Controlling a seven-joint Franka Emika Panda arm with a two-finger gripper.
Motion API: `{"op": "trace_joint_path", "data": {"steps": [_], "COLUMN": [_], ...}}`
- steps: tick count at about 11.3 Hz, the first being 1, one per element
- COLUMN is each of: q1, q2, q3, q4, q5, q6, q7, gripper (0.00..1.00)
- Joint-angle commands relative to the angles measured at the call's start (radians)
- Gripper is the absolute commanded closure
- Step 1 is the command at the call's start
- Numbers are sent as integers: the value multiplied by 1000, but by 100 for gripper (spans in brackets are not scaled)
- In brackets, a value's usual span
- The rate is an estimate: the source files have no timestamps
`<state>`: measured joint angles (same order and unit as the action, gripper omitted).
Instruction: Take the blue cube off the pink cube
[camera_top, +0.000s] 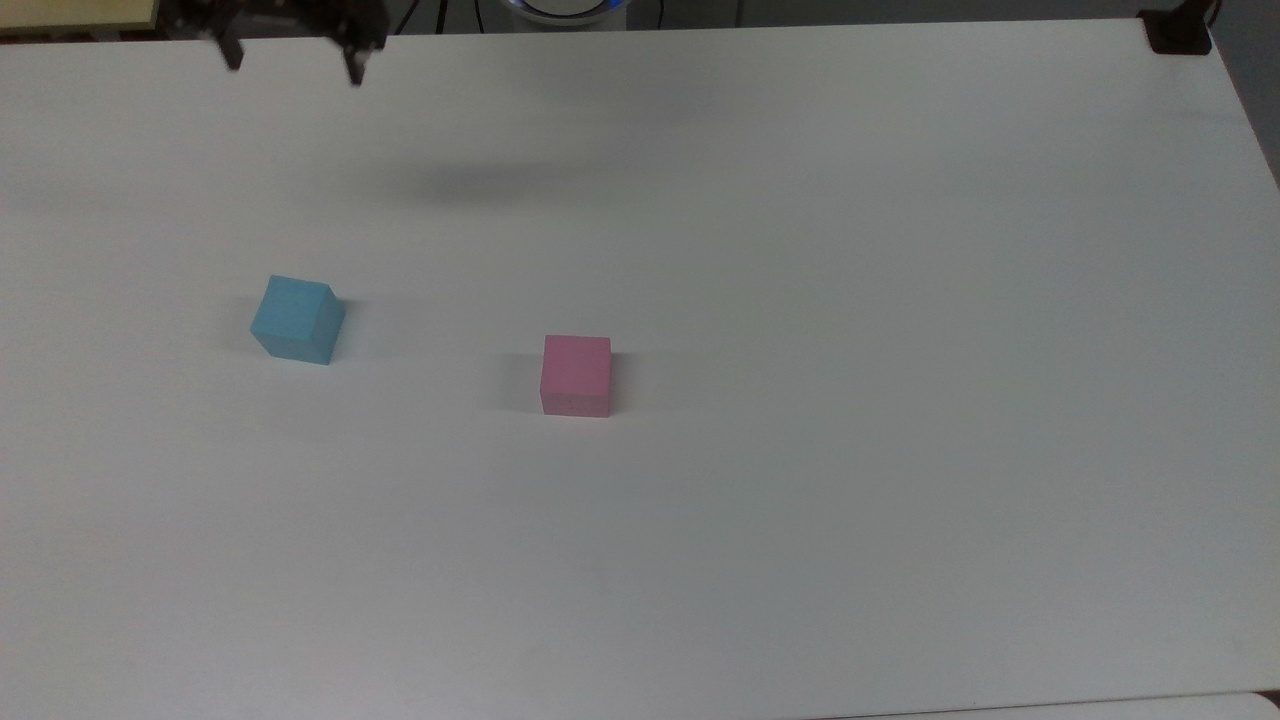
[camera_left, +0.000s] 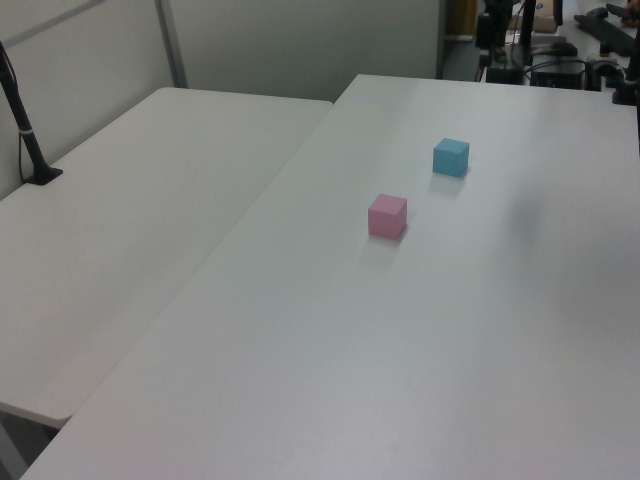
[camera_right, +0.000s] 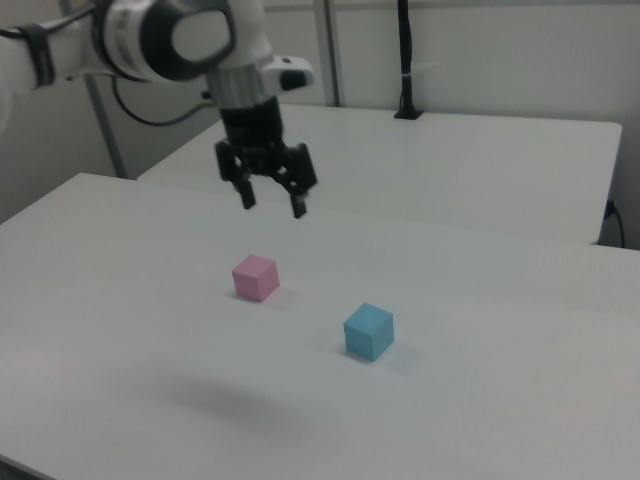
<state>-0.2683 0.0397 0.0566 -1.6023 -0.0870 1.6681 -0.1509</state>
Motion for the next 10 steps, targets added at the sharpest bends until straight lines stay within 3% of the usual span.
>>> {"op": "trace_joint_path", "data": {"steps": [1, 3, 10], "q1": [156, 221, 222], "q2": [-83, -81, -73], "q3": [-120, -162, -162], "q4": [-33, -36, -18], "q5": [81, 98, 95], "q6": [-60, -45, -25], "q7": [65, 88, 82], "gripper": [0, 0, 0]}}
